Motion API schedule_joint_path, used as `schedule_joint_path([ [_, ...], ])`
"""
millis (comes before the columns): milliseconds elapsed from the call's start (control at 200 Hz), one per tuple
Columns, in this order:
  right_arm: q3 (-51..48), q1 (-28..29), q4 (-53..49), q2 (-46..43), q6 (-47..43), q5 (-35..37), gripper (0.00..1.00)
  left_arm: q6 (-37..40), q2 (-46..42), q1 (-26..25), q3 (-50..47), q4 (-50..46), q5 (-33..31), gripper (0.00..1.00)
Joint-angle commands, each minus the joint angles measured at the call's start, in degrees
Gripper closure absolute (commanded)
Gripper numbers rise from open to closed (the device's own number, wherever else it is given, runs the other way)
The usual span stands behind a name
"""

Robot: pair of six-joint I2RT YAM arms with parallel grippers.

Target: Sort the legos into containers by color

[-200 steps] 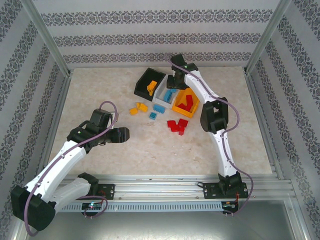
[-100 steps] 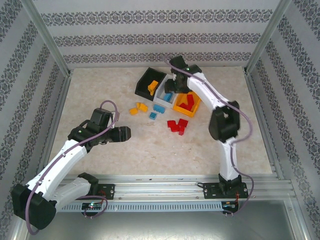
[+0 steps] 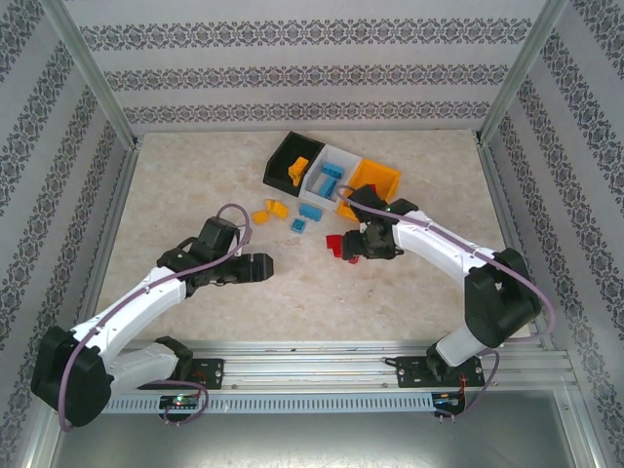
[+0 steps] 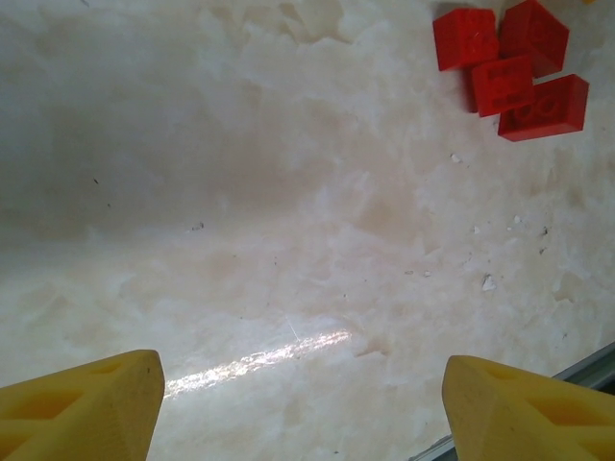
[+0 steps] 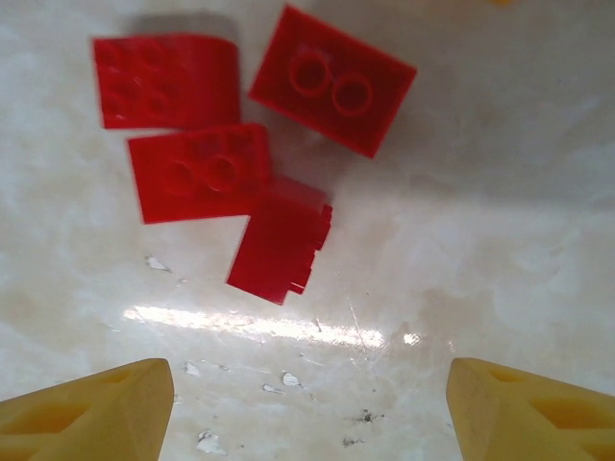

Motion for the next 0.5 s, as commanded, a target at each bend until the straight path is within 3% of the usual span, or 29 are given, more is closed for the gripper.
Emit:
schedule_joint_path([
  [0,-1.3,0.7,5.9,1.7,4.2,-1.4,0.24,-2.4,-1.1,-0.8,-0.7,3.4,0.6,0.23],
  [275,-0.1,0.3,9.6,8.4,6.0,-2.1,0.28,-1.3,-3.9,-0.8,0.0,-0.9,-1.7,0.22],
  [495,-0.2,0.1,10.0,9.8,6.3,-1.7,0.46,-0.9,-5.2,-0.8,0.0,-2.3,-2.9,0.21],
])
